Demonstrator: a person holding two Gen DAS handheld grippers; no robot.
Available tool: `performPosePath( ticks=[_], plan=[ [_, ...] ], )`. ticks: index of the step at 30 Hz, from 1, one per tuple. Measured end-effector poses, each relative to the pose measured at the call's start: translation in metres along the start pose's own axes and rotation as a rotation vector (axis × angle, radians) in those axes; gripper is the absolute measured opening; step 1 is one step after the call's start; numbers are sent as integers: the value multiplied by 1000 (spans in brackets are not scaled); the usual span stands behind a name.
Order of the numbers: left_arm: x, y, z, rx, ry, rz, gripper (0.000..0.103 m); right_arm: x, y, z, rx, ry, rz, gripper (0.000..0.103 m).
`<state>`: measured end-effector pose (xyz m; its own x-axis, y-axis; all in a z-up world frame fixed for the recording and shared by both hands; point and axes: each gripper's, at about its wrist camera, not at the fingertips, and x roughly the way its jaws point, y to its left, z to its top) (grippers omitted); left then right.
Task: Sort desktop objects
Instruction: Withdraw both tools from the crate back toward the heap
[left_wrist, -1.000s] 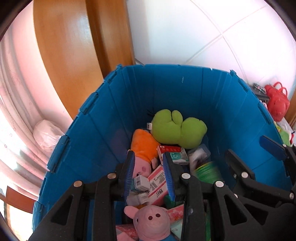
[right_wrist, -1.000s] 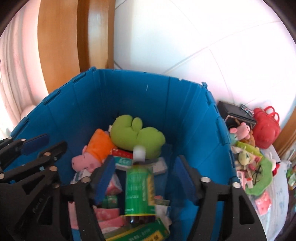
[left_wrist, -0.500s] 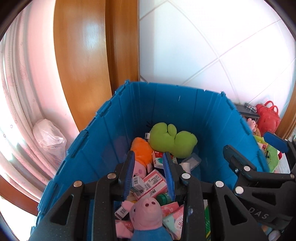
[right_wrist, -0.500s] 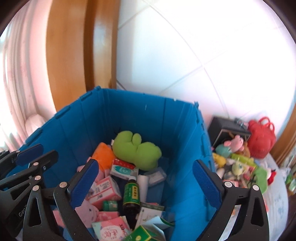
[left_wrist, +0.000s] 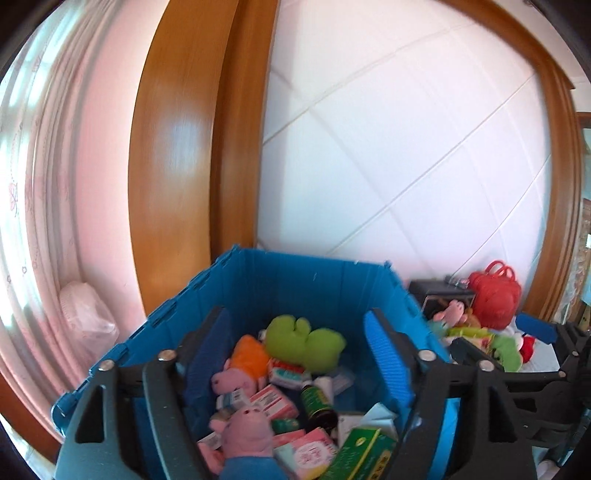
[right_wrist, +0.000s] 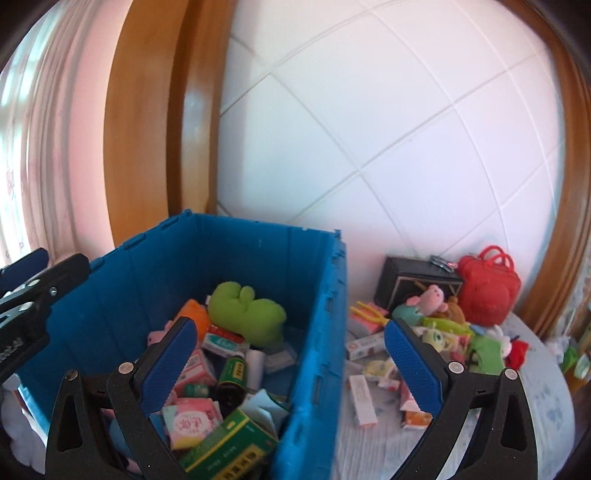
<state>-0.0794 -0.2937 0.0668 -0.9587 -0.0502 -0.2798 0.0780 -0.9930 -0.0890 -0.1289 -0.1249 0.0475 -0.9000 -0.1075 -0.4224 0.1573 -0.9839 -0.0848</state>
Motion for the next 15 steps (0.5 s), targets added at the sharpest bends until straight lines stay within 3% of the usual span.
performPosePath(
  ticks=[4, 11, 15],
  plan=[
    [-10, -33, -5, 20, -71, -6, 79, -18, -37, -10, 37, -31, -34, 103],
    [-1, -108, -13, 26, -19, -36, 79, -31, -130, -37, 86, -66, -84, 103],
    [9, -174, -20, 50, 3, -25, 79, -23, -216, -58, 128, -32, -114, 103]
  ],
)
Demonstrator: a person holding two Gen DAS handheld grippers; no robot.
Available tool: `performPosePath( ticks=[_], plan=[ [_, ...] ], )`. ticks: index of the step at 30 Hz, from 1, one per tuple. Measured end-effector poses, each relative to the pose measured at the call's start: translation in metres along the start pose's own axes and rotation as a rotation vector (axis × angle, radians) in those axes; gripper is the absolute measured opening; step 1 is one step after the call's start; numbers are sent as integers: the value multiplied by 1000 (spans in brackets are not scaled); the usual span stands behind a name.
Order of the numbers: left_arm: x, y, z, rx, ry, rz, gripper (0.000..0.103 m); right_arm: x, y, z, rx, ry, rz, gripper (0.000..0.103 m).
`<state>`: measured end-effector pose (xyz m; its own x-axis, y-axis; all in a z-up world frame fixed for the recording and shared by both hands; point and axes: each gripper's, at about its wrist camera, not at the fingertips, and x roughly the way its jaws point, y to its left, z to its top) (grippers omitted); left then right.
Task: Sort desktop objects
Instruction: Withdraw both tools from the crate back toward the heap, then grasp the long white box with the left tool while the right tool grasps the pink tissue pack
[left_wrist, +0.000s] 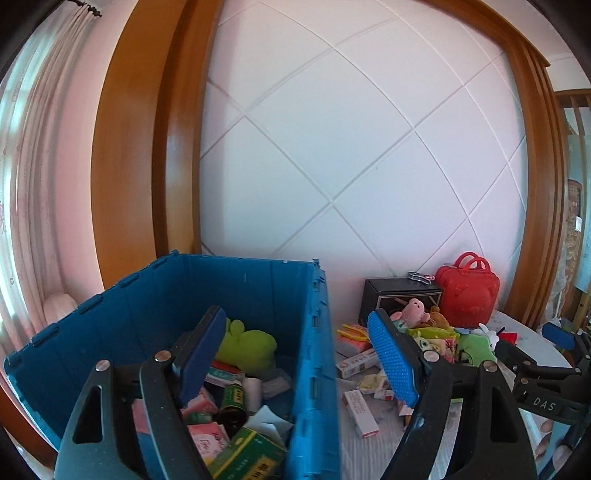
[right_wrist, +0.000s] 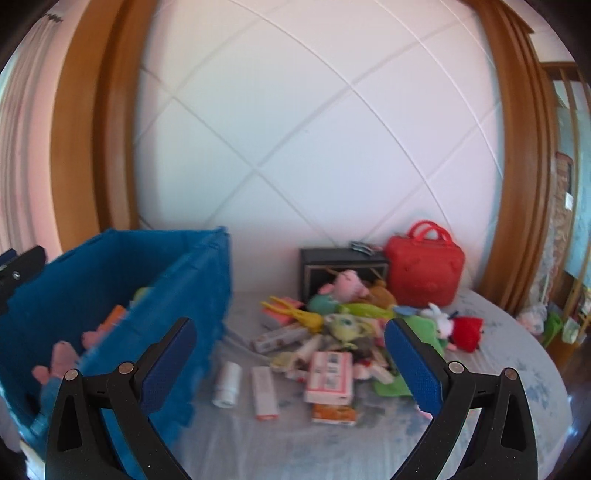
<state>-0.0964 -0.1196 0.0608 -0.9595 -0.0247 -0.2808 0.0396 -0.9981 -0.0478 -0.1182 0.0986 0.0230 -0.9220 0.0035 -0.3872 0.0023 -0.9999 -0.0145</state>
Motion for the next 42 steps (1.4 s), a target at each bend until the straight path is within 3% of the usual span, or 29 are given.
performPosePath(
  ticks=[9, 18, 24, 30, 35, 41, 42],
  plan=[
    [57, -121, -36, 2, 152, 30, 79, 74, -191, -44, 64, 193, -68, 103],
    [152, -140, -120, -7, 420, 97, 79, 140, -305, -114, 69, 434, -71, 103],
    [228, -133, -183, -16, 617, 131, 79, 178, -330, -160, 34, 581, -35, 103],
    [288, -134, -229, -4, 751, 153, 79, 207, -341, -182, 27, 658, -4, 103],
    [327, -140, -251, 26, 795, 170, 79, 230, -340, -197, -36, 712, 17, 103],
    [359, -136, -274, 13, 864, 181, 79, 248, -331, -212, -62, 738, 112, 103],
    [358, -135, -274, -5, 841, 174, 79, 250, -330, -213, -68, 738, 118, 103]
  ],
)
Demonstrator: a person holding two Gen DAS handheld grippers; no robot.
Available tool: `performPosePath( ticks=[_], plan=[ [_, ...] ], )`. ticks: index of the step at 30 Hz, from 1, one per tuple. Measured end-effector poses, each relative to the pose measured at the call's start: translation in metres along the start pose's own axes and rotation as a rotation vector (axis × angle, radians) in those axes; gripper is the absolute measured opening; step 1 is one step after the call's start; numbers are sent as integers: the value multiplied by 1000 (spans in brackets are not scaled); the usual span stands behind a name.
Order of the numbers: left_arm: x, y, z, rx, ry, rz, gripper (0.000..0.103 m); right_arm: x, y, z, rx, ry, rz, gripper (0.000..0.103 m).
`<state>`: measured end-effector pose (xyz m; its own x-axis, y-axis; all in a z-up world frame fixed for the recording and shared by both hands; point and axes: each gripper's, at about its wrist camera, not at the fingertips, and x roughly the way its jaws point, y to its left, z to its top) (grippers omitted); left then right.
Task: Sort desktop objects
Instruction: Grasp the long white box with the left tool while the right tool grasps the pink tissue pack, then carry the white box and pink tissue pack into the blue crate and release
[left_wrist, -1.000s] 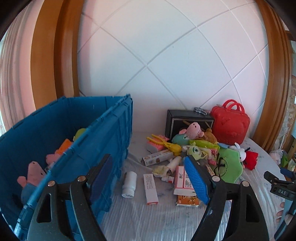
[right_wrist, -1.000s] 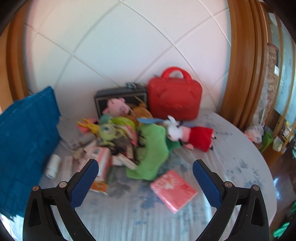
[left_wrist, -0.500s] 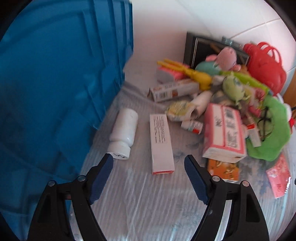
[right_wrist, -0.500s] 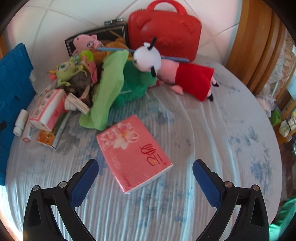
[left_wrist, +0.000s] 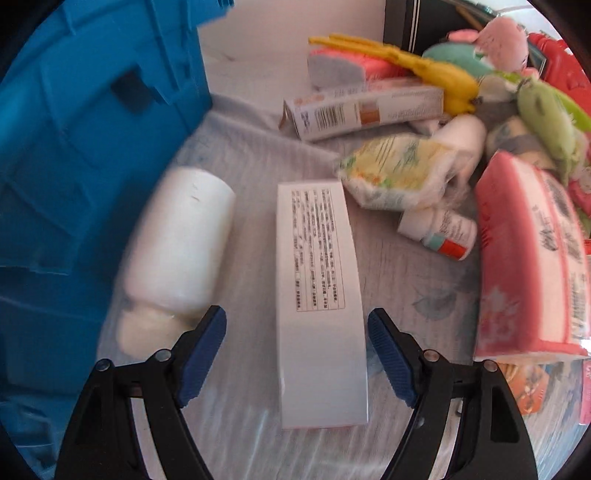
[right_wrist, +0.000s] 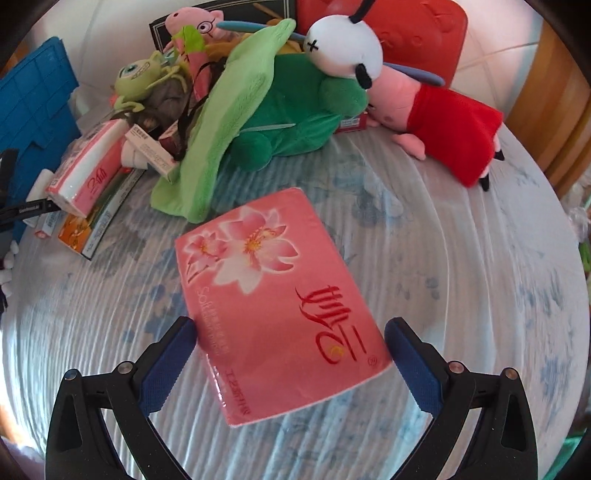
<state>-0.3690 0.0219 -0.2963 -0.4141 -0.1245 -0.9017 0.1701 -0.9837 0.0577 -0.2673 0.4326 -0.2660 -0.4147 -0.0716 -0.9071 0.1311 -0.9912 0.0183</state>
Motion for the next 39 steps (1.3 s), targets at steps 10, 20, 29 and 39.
performPosePath(
  ticks=[10, 20, 29, 39],
  plan=[
    [-5, 0, -31, -23, -12, -62, 68, 9, 1, -13, -44, -2, 79, 103],
    [-13, -4, -59, -22, -33, -76, 60, 20, -7, -37, -13, -96, 69, 103],
    [-24, -3, -66, -16, -36, -93, 41, 17, -3, -42, 0, -149, 48, 103],
    [-78, -7, -70, 27, -136, -97, 41, 5, -8, -54, 70, -161, 31, 95]
  ],
)
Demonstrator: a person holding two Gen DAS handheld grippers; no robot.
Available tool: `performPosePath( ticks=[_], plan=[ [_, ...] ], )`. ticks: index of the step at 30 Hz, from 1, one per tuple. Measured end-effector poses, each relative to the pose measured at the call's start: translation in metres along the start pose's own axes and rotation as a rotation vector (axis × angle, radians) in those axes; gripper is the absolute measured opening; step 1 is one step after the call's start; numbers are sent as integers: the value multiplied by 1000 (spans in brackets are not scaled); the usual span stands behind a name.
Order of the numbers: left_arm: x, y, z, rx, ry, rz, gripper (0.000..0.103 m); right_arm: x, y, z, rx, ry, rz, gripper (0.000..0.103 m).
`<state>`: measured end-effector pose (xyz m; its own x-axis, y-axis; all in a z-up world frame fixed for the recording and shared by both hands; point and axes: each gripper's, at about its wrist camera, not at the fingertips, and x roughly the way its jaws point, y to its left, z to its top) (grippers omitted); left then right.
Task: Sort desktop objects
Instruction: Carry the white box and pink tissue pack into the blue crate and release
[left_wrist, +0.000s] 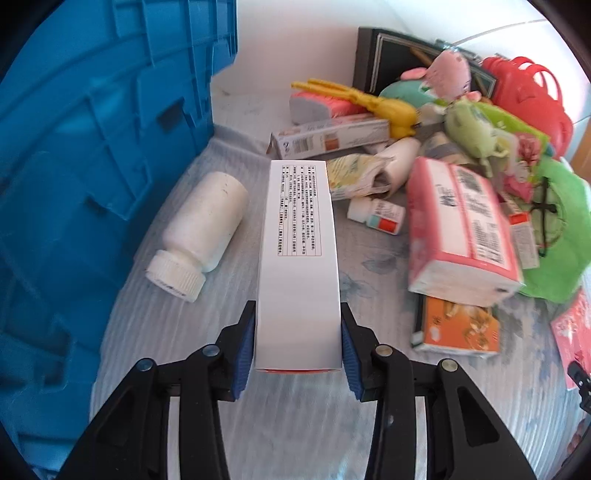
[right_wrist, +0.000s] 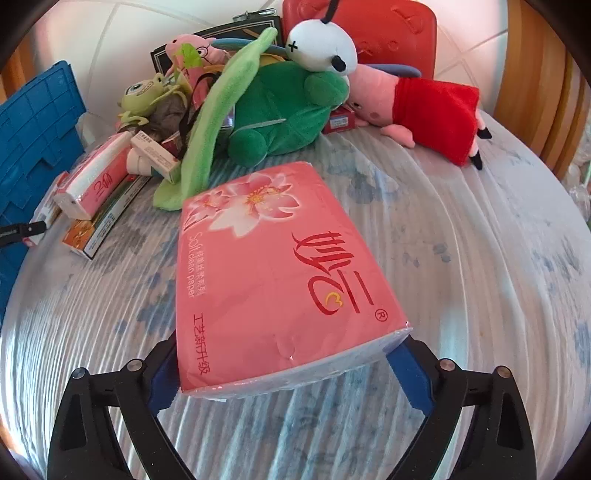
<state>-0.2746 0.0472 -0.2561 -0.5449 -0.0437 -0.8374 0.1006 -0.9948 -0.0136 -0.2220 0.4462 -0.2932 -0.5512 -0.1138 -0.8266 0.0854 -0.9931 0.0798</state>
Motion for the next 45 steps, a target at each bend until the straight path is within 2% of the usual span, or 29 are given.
performPosePath(
  ticks=[11, 18, 23, 27, 31, 36, 41, 45],
  plan=[
    [-95, -4, -5, 44, -202, -11, 41, -71, 21, 14, 15, -185, 19, 91],
    [-163, -1, -11, 57, -347, 0, 41, -132, 55, 28, -26, -334, 47, 90],
    [-210, 10, -14, 62, -446, 26, 41, -179, 97, 47, -86, -468, 67, 90],
    [-245, 23, -14, 69, -521, 63, 41, -212, 143, 63, -132, -579, 92, 90],
    [-279, 42, -13, 71, -586, 70, 41, -233, 196, 77, -170, -663, 116, 90],
    [-319, 86, -6, 61, -640, 82, 41, -263, 271, 98, -196, -749, 173, 90],
    [-334, 150, 9, 40, -601, 108, 41, -279, 361, 120, -268, -752, 226, 90],
    [-329, 207, 27, 22, -530, 95, 41, -276, 431, 141, -307, -698, 244, 90]
  ],
)
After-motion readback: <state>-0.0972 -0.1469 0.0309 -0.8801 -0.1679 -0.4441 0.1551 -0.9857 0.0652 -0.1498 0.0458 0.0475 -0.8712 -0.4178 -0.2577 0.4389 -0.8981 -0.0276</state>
